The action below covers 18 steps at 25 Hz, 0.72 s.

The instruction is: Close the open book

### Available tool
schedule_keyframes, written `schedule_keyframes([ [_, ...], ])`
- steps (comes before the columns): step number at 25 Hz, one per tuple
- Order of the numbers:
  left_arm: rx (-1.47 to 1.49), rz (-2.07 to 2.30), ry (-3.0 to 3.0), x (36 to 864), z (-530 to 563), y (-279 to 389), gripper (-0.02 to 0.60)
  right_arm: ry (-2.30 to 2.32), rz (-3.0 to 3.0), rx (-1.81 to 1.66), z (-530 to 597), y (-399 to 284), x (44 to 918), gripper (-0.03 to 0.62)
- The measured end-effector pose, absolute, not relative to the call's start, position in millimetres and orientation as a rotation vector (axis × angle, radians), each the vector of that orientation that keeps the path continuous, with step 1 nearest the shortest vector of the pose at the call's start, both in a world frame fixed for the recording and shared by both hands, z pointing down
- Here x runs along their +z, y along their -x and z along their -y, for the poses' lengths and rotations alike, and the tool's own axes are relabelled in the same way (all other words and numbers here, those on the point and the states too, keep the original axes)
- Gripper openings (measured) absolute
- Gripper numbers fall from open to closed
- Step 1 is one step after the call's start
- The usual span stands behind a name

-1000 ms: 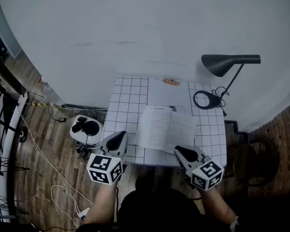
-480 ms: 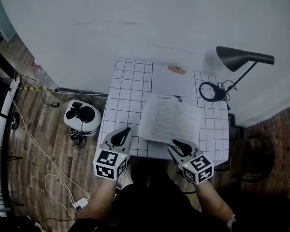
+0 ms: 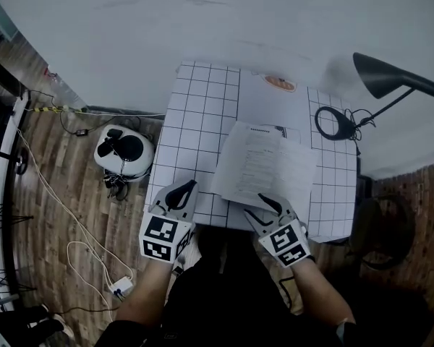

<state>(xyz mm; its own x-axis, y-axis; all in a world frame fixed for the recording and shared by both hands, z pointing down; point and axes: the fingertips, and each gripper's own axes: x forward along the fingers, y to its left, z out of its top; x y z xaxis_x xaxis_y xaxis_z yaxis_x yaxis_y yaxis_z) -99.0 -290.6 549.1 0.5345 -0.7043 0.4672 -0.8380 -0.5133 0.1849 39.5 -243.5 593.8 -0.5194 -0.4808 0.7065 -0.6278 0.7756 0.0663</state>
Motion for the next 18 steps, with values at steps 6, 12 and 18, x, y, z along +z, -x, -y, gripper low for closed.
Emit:
schedule_keyframes([
  [6,0.505,1.27,-2.335,580,286,108,0.017,-0.742,2.121,0.114,256,-36,631,0.229],
  [12,0.534,1.274,-2.263,611,277,119,0.017,-0.697,2.102,0.058,264,-31,650,0.23],
  [18,0.53,1.293,-2.227,615,276,124,0.017,-0.612,2.016,-0.022,261,-31,674,0.23],
])
